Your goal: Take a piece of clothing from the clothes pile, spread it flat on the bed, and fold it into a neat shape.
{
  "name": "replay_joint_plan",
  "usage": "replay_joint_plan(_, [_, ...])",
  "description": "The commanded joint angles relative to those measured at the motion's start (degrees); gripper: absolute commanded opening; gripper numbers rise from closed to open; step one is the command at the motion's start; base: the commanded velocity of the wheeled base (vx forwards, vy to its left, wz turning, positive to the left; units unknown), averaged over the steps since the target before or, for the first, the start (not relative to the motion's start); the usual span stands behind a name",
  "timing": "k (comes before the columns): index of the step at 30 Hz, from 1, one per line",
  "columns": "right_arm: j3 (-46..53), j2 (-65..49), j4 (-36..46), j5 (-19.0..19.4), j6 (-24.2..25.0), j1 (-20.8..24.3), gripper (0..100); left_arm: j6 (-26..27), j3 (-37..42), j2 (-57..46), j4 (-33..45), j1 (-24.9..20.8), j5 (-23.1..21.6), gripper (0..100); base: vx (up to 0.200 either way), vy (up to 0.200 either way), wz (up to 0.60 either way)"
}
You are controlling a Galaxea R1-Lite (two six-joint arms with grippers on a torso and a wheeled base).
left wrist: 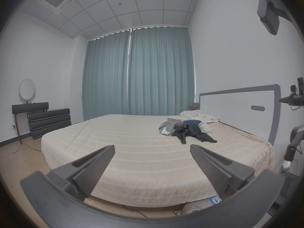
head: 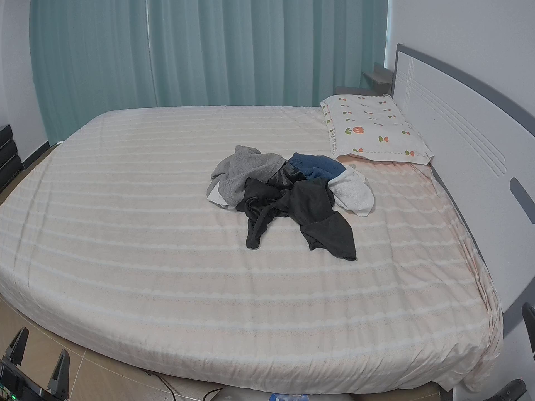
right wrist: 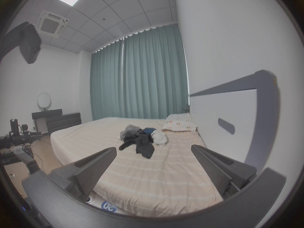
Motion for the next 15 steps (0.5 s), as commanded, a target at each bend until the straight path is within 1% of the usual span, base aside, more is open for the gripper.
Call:
replay_joint_plan(1, [-2.7, 39.5, -6.5, 4.5, 2.7, 5.4, 100, 0.0, 0.9, -1.0, 0.0, 0.0, 0.0, 100, 0.000, 0.000, 0.00])
replay_joint_plan(2, [-2.7, 40.6, -7.1, 4.4, 2.8, 6.0, 100, 0.0, 0.9, -1.0, 0.0, 0.0, 0.0, 100, 0.000, 0.000, 0.00])
replay_joint_plan(4, [-3.2, 50.9, -12.8, 3.9, 3.6, 9.0, 100, 0.0, 0.9, -1.0, 0.0, 0.0, 0.0, 100, 0.000, 0.000, 0.00])
replay_joint_plan(7, [-5.5, 63.3, -19.2, 2.8, 4.5, 10.9, 100, 0.0, 0.9, -1.0, 0.0, 0.1, 0.0, 100, 0.000, 0.000, 0.00])
replay_joint_plan(9, [-8.2, 71.7, -23.6, 1.2, 5.8, 11.9, 100, 0.0, 0.9, -1.0, 0.0, 0.0, 0.0, 100, 0.000, 0.000, 0.00])
replay_joint_plan(11, [-12.1, 81.2, -28.9, -1.5, 8.8, 13.3, 100, 0.0, 0.9, -1.0, 0.0, 0.0, 0.0, 100, 0.000, 0.000, 0.00])
replay_joint_plan(12, [-12.4, 81.8, -29.3, -1.7, 9.1, 13.4, 100, 0.0, 0.9, -1.0, 0.0, 0.0, 0.0, 100, 0.000, 0.000, 0.00])
replay_joint_plan(13, [-15.4, 88.3, -33.1, -3.6, 12.2, 14.8, 100, 0.0, 0.9, -1.0, 0.0, 0.0, 0.0, 100, 0.000, 0.000, 0.00])
replay_joint_plan(15, [-19.4, 95.2, -37.1, -6.0, 15.8, 16.2, 100, 0.0, 0.9, -1.0, 0.0, 0.0, 0.0, 100, 0.000, 0.000, 0.00])
